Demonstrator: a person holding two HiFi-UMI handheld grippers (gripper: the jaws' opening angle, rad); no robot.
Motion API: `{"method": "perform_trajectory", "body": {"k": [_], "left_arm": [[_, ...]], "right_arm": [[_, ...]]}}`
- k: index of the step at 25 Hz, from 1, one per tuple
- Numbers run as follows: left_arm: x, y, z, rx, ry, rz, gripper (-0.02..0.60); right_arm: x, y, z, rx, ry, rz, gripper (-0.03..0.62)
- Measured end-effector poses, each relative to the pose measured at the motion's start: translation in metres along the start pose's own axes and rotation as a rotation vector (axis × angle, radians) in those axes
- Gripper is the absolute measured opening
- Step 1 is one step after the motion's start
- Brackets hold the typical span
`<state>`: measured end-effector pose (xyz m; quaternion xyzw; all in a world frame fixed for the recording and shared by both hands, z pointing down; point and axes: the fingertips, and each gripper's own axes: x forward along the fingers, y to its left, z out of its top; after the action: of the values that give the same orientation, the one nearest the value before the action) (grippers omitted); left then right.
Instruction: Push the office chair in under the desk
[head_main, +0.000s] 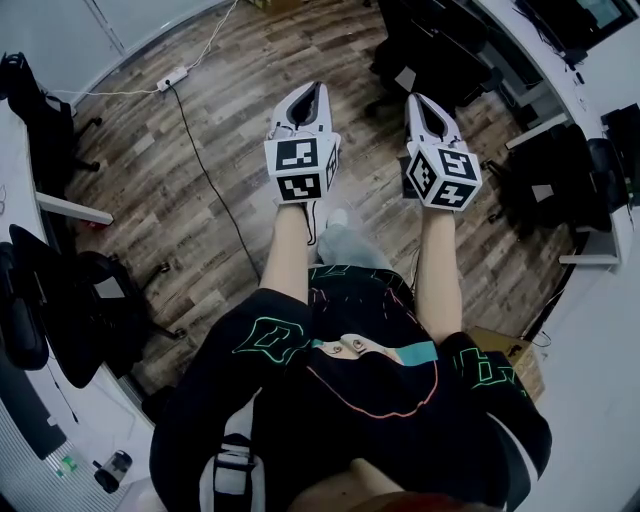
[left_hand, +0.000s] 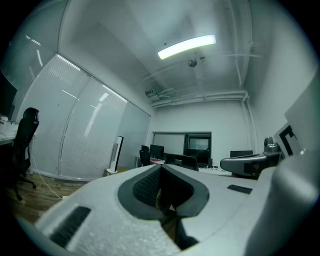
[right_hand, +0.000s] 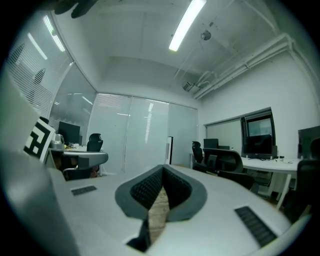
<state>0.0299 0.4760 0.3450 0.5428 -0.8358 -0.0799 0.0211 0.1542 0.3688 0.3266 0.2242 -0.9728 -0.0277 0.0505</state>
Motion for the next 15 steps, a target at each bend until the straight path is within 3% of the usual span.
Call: {"method": "perform_trajectory", "body": {"k": [15], "left_arm": [[0.07,0.071,-0.029,0.001,0.051,0.112,0.009]], "right_arm": [[0.114,-0.003,-0.03,0.031,0.044,0.106,0.005]]}}
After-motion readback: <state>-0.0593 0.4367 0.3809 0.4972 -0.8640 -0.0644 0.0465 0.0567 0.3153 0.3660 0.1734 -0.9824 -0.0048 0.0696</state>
